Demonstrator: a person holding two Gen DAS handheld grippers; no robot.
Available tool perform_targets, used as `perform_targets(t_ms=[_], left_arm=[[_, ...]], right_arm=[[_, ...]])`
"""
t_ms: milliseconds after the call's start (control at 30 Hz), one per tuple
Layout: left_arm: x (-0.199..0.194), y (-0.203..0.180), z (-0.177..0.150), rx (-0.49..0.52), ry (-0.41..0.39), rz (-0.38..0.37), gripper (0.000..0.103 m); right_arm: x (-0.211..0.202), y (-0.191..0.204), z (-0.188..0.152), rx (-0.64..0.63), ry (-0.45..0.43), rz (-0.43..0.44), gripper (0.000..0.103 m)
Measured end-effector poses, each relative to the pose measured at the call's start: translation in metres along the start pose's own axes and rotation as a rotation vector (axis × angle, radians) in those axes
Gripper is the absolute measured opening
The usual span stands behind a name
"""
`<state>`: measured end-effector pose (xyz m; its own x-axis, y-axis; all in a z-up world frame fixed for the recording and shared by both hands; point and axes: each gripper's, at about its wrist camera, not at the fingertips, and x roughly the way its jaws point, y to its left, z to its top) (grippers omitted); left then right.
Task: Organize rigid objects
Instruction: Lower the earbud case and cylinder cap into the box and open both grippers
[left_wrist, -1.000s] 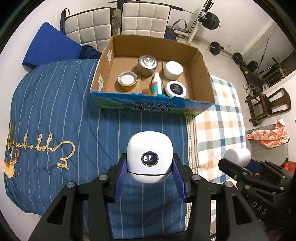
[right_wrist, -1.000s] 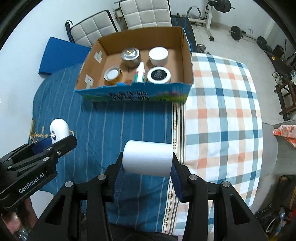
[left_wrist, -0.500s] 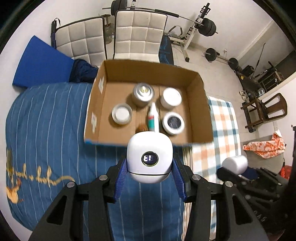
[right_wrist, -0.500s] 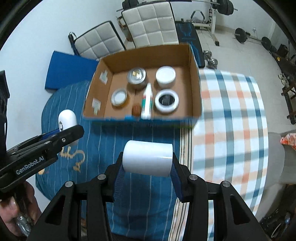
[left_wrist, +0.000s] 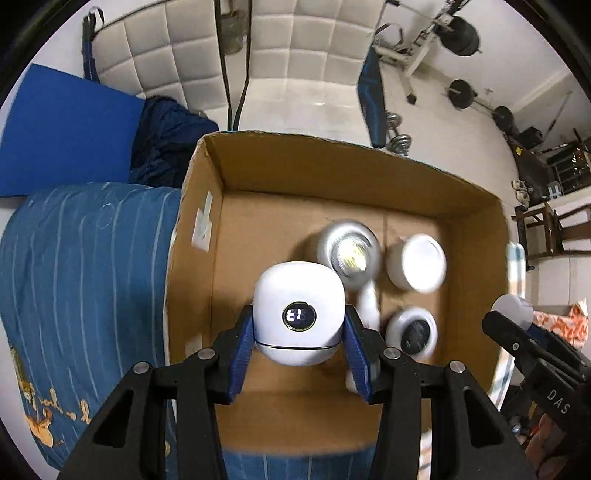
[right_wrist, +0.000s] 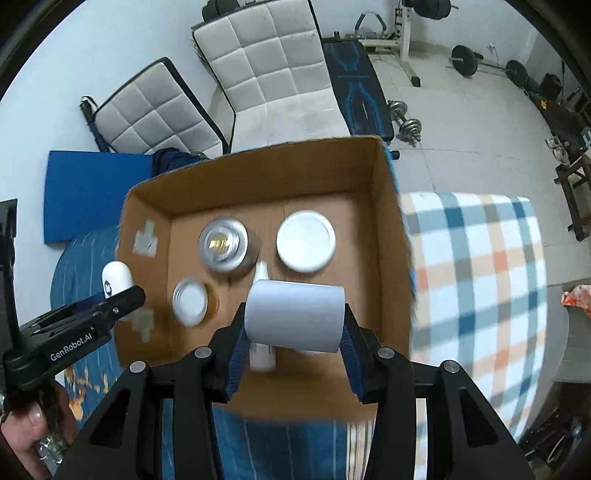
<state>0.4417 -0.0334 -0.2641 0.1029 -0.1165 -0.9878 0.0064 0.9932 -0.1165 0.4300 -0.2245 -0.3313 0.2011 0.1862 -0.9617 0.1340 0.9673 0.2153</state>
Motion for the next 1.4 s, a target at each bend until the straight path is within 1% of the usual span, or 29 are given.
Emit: perform_targets(t_ms=[100,233,333,500,633,767,1133,1233,1267,1333,1367,1400], left_arm=[[0.022,0.006,0.025,-0.011,0.029,0.014,0.043],[0.045,0.006,0.047,0.002,0.066,0.037,0.043],[0.059,0.006,0.056,0.005,0.093,0.053,0.043],[0.079,0.009,0.068,-0.002,0.129,0.043,0.043],[0.088,0.010,0.072,0.000,0.140,0.037,0.044],[0.097,0.009,0.071,0.008,0.155,0.029,0.044],[0.098,0.005,0.070,0.024,0.152,0.047,0.044],[0.093,0.006,0.070,0.014,0.136,0.048,0.044],[0.091,0.006,0.072,0.013,0.132,0.049,0.046],[0.086,0.005,0.071,0.020,0.127,0.057,0.047],[0.084,0.005,0.071,0.019,0.130,0.067,0.047],[0.082,0.005,0.070,0.019,0.132,0.067,0.047]], right_arm=[[0.035,0.006,0.027,0.004,0.030,-0.005,0.047],[0.071,0.013,0.052,0.010,0.048,-0.002,0.047],[0.093,0.017,0.066,0.015,0.061,-0.004,0.047],[0.120,0.021,0.078,0.022,0.089,0.007,0.047],[0.125,0.026,0.082,0.001,0.072,0.004,0.048],[0.131,0.034,0.088,-0.014,0.075,0.004,0.048],[0.150,0.038,0.091,-0.035,0.124,-0.023,0.048],[0.152,0.038,0.092,-0.038,0.139,-0.032,0.049],[0.152,0.038,0.091,-0.040,0.143,-0.036,0.050],[0.151,0.037,0.091,-0.043,0.146,-0.041,0.056],[0.151,0.038,0.092,-0.044,0.145,-0.043,0.063],[0.149,0.038,0.091,-0.048,0.141,-0.051,0.065]])
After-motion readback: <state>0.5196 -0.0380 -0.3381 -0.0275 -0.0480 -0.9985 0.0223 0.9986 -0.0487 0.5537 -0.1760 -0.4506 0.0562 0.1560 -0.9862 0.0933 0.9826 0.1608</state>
